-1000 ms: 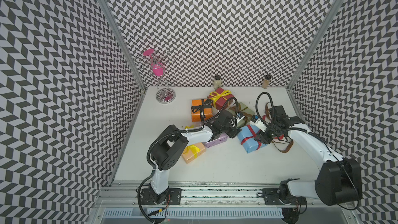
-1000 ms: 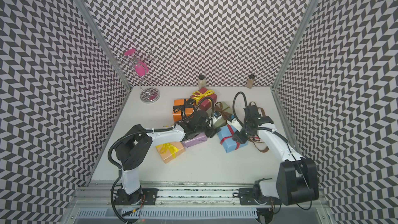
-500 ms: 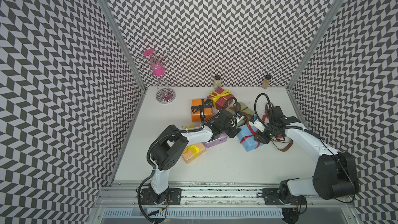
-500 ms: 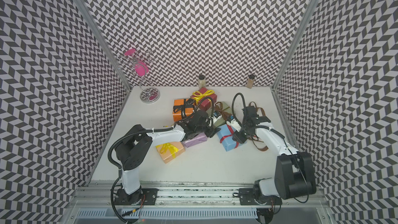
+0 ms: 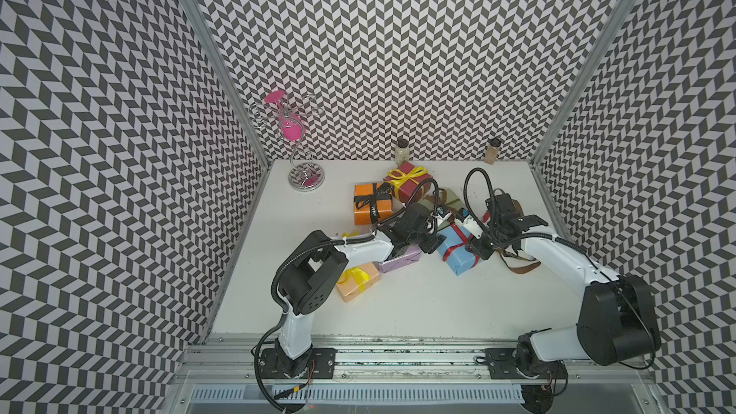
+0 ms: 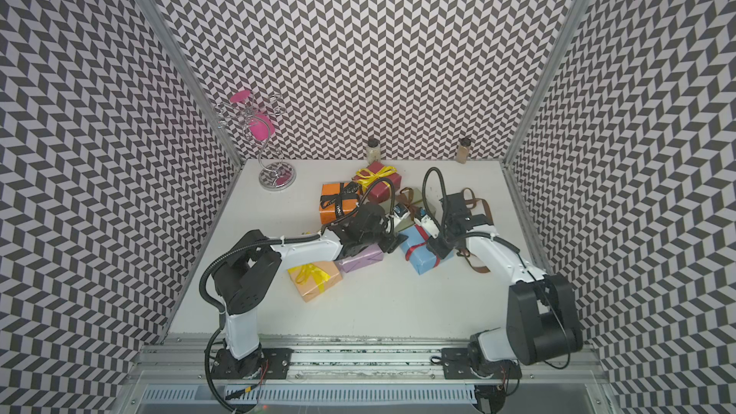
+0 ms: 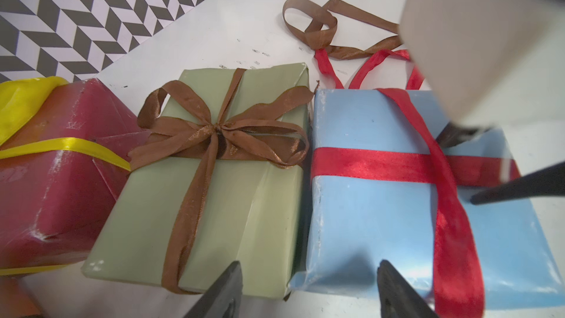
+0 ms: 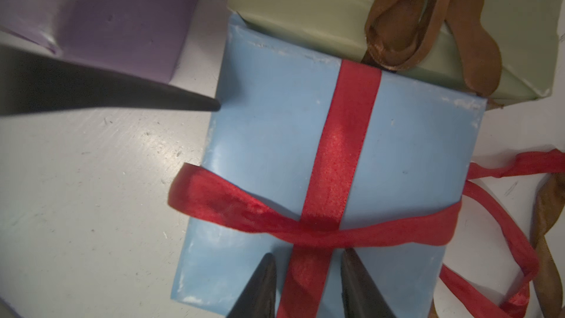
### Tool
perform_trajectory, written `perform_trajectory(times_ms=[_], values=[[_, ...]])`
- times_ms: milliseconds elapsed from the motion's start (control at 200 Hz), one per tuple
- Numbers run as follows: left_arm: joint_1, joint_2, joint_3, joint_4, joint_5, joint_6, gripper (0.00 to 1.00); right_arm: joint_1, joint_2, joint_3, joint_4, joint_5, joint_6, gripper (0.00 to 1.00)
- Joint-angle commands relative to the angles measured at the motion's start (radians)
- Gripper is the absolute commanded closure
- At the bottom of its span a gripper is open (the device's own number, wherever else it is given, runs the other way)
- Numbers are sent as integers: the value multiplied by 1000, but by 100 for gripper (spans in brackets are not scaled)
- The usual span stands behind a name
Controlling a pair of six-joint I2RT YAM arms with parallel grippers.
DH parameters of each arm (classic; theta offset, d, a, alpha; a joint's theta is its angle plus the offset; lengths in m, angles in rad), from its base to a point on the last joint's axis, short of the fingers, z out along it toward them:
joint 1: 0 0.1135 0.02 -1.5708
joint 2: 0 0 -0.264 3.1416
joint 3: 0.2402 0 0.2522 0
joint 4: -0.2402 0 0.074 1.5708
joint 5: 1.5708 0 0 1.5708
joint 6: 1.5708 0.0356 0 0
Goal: Untie the ribbon bows on the gift boxes
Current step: Pull the ribbon from the gift box.
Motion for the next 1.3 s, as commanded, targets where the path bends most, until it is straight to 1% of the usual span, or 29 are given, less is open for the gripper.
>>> perform_trajectory(times_ms=[0, 120, 190, 371, 511, 606, 891, 1142, 1292], values=[[3, 1, 43, 29, -21, -15, 30, 19, 38, -45, -12, 31, -1, 67], [2, 13, 66, 21, -35, -15, 30, 18, 60, -45, -59, -29, -17, 68], [3, 25, 82, 15, -41, -14, 30, 19, 62, -51, -60, -42, -15, 70], [3, 60, 104, 13, -50, -8, 30, 18, 69, -49, -72, -59, -19, 81], [3, 88, 115, 13, -60, -1, 30, 17, 63, -31, -94, -96, -26, 94], [3, 97, 111, 13, -60, -1, 30, 15, 48, -8, -117, -129, -33, 100], [2, 104, 105, 15, -66, 6, 30, -5, -12, 66, -211, -260, -112, 100], [-3, 99, 95, 8, -59, 8, 30, -20, -83, 117, -245, -317, -139, 100], [-7, 83, 82, 6, -53, 7, 30, -26, -133, 140, -247, -328, -142, 100]])
